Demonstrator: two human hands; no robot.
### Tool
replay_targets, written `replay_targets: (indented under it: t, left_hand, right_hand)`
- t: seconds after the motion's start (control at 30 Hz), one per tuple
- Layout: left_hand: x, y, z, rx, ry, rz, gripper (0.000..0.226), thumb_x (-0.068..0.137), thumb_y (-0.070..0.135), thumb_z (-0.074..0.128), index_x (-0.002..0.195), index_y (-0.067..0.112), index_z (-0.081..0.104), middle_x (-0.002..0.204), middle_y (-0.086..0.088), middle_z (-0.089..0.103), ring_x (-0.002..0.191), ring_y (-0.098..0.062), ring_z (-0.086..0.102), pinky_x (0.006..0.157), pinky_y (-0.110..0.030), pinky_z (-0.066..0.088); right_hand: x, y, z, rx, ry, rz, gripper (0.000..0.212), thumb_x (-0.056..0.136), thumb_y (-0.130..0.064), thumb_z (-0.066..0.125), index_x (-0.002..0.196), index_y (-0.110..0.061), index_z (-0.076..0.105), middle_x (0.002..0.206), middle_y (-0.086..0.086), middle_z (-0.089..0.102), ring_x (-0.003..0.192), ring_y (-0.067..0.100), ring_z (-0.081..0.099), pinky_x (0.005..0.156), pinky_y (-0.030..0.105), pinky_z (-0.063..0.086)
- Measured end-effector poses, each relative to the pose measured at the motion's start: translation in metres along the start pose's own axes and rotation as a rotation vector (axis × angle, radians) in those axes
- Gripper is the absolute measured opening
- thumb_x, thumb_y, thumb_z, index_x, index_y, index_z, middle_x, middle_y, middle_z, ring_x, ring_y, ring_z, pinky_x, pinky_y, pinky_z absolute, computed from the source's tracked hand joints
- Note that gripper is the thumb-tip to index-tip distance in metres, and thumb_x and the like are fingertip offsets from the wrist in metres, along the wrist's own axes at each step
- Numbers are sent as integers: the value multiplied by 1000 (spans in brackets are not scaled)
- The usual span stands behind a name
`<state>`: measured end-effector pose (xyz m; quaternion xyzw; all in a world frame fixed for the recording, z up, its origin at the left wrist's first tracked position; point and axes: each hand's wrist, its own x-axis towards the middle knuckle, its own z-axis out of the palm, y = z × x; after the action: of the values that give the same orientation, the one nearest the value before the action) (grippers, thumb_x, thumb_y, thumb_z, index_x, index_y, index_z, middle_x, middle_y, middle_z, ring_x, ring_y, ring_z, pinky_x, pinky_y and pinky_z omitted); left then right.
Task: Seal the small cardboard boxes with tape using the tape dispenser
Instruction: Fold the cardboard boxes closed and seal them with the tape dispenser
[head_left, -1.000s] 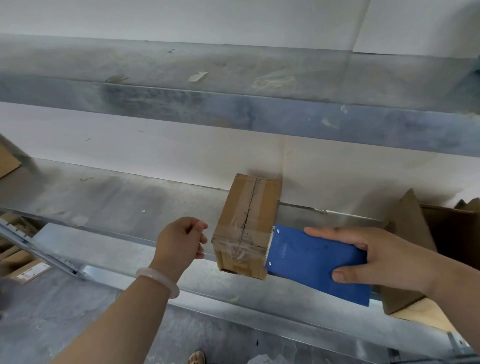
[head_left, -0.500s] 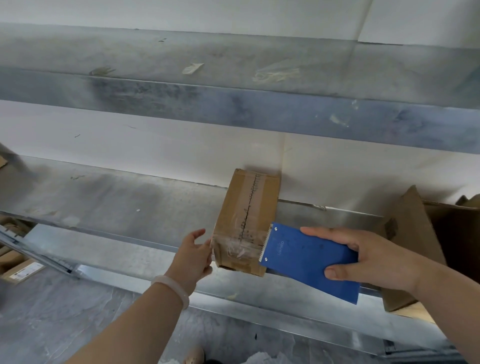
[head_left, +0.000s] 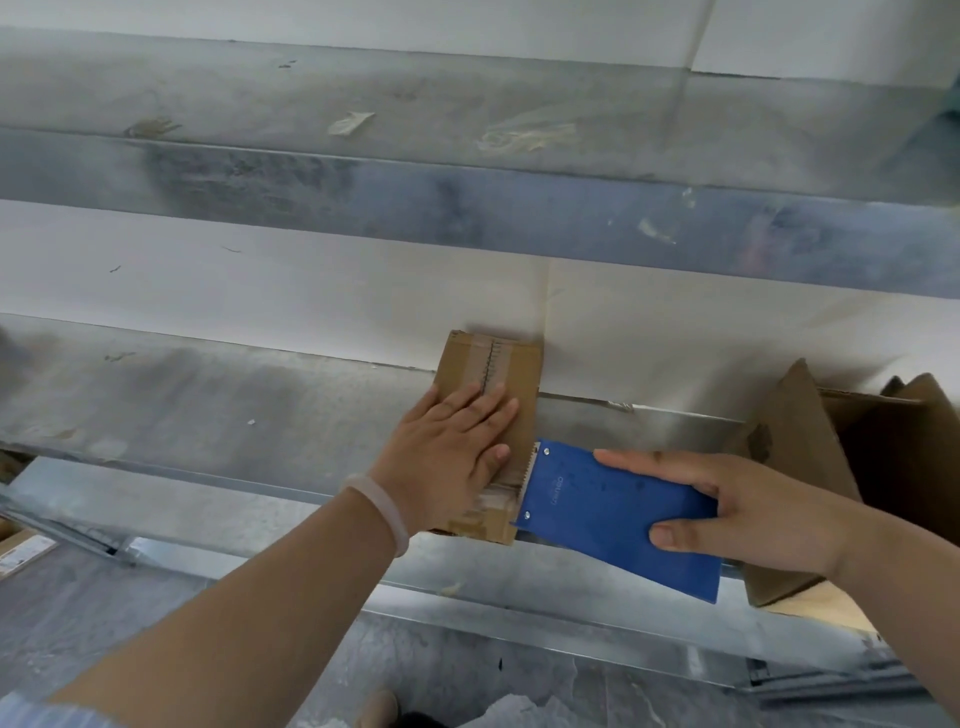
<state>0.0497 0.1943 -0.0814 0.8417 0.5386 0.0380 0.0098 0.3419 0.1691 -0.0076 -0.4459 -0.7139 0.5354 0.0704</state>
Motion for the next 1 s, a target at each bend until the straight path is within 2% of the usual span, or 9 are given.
replay_targets:
  t: [0.1,0.23,0.37,0.43,0.53,0.63,0.83,1.0]
  left_hand:
    - [1,1,-2,2,-11,6,77,88,61,-14,152,32,17,159,12,15,148,-12,12,121,-41,8]
    - [1,0,-3,0,-39,2,88,78,62,-29,153,34,8,160,14,5,148,-8,3,121,-38,1]
    - [2,1,-4,-4,-44,-1,76,85,60,-15,153,34,8,160,14,5,148,-8,2,121,-37,-1]
    - [2,1,-3,0,-44,-3,75,85,59,-13,153,35,7,160,15,4,148,-8,2,121,-36,-2]
    - [1,1,-3,-6,-36,-1,84,80,66,-23,152,35,6,159,15,3,148,-8,2,121,-37,-1]
    - [2,1,-1,-1,-30,6,88,78,64,-29,153,34,6,160,14,4,149,-9,3,121,-38,0]
    - [2,0,1,-2,-18,10,82,83,63,-23,153,34,9,160,13,7,148,-11,7,120,-38,2]
    - [2,1,0,0,-27,4,88,77,64,-29,153,35,6,160,15,4,149,-9,3,120,-37,-1]
  right_hand:
    - [-3,-2,-4,-21,-16,9,59,86,-22,70,120,-66,49,122,-28,61,110,2,62,88,20,52]
    - [-14,0,-13,-22,-32,69,61,86,-19,71,118,-67,50,121,-28,62,109,1,63,90,20,51]
    - [-25,-2,-21,-36,-46,129,60,84,-24,73,117,-69,49,120,-27,63,108,4,64,94,29,52]
    - [-25,-7,-22,-80,-50,145,60,84,-27,73,115,-71,47,117,-31,62,105,-1,64,92,25,52]
    - [-15,-16,-15,-213,-19,155,59,83,-37,72,117,-75,42,115,-36,59,100,-12,60,88,16,51]
    - [0,-24,3,-377,42,160,60,81,-50,70,124,-73,36,111,-39,55,91,-18,56,78,10,50]
    - [15,-34,22,-358,131,121,60,77,-50,72,128,-63,43,110,-35,54,89,-11,59,73,12,51]
    - [24,-43,17,-356,96,151,55,80,-48,71,127,-60,46,110,-30,52,88,-10,56,64,8,44]
